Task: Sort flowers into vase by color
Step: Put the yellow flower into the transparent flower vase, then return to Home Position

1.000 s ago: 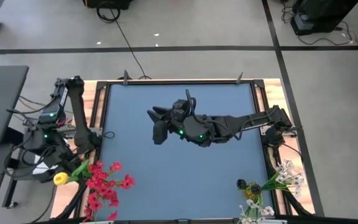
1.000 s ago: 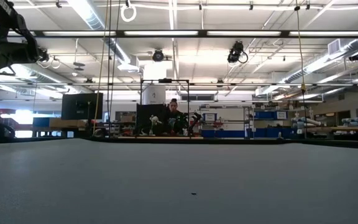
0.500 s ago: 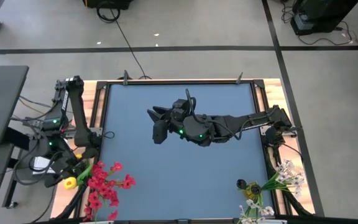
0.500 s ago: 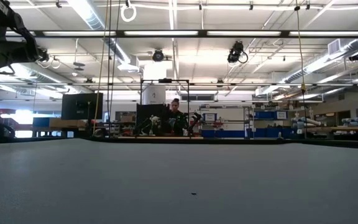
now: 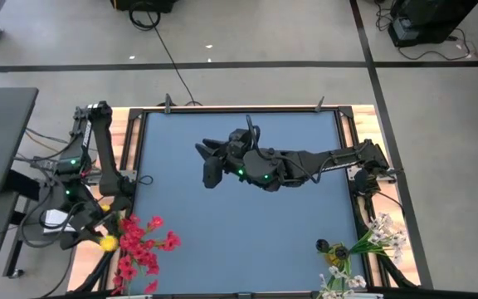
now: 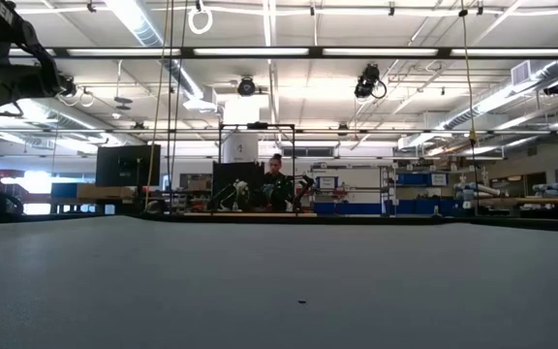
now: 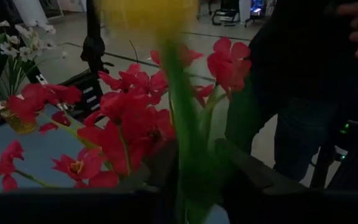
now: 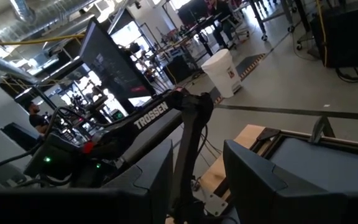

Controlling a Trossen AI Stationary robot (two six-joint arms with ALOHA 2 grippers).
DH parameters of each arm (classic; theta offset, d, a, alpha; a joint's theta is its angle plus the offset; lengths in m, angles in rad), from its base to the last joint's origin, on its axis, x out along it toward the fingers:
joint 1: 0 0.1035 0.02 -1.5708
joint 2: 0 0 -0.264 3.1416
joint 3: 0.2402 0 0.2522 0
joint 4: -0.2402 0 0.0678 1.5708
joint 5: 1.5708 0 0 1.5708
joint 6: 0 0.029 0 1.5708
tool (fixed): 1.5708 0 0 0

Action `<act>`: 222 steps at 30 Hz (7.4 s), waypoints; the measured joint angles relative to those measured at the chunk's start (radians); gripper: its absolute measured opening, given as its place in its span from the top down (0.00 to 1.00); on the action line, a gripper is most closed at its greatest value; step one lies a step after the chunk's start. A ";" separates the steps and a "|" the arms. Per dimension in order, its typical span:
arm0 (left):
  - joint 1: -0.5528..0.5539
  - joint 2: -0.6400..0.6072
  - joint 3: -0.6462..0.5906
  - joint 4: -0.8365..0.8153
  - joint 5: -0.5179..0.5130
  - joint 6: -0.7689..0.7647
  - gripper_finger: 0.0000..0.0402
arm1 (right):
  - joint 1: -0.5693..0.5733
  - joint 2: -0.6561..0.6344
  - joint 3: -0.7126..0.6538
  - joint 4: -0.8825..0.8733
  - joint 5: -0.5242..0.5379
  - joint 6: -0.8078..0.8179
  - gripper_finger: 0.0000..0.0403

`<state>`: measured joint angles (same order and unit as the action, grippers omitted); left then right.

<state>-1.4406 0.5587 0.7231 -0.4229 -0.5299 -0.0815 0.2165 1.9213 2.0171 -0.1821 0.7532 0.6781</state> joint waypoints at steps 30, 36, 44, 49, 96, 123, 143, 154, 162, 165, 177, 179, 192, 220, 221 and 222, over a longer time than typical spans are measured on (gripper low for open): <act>0.027 -0.064 0.465 -0.492 -0.478 -0.361 0.71 | -0.017 -0.025 -0.001 -0.186 -0.355 -0.225 0.81; 0.048 -0.062 0.463 -0.425 -0.558 -0.252 0.87 | -0.033 -0.069 -0.001 -0.386 -0.439 -0.293 0.96; 0.048 -0.045 0.463 -0.434 -0.654 -0.345 0.98 | -0.067 -0.165 -0.001 -0.420 -0.627 -0.478 0.98; 0.048 -0.005 0.462 -0.405 -0.769 -0.360 0.98 | -0.153 -0.249 -0.001 -0.418 -0.758 -0.571 0.99; 1.065 -0.021 -0.033 0.235 0.025 -0.174 0.99 | -0.501 -0.925 -1.020 0.235 -1.013 -0.516 0.97; 1.316 -0.159 -0.434 0.372 0.334 -0.212 0.99 | -0.291 -0.974 -1.477 0.584 -0.714 -0.512 0.98; 1.273 -0.191 -0.472 0.372 0.329 -0.140 1.00 | -0.318 -0.987 -1.679 0.907 -0.804 -0.561 0.99; 1.274 -0.446 -0.471 0.201 0.329 -0.110 1.00 | -0.383 -1.295 -1.721 0.591 -0.815 -0.551 0.99; 1.274 -0.557 -0.471 0.097 0.356 -0.057 1.00 | -0.391 -1.497 -1.823 0.480 -0.770 -0.546 0.99; 1.274 -0.553 -0.471 0.078 0.368 -0.032 1.00 | -0.391 -1.549 -1.912 0.564 -0.746 -0.510 0.99; 1.307 -0.555 -0.471 0.038 0.368 0.011 1.00 | -0.461 -1.739 -1.942 0.399 -0.795 -0.497 0.99; 1.307 -0.555 -0.471 0.042 0.385 0.021 1.00 | -0.483 -1.779 -1.942 0.347 -0.798 -0.522 0.99; 1.315 -0.554 -0.651 0.346 0.405 -0.009 1.00 | -0.534 -1.870 -2.011 0.296 -0.914 -0.471 0.99; 1.389 -0.538 -0.678 0.341 0.477 -0.045 0.97 | -0.578 -1.904 -2.010 0.240 -1.009 -0.588 0.94; 1.389 -0.538 -0.678 0.341 0.476 -0.063 0.96 | -0.578 -1.904 -2.010 0.240 -1.009 -0.574 0.93; 1.389 -0.539 -0.678 0.342 0.476 -0.078 0.95 | -0.578 -1.904 -2.010 0.239 -1.009 -0.564 0.93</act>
<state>-0.0513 0.0200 0.0452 -0.0812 -0.0544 -0.1595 -0.3614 0.0174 0.0067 0.0574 -0.2562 0.1145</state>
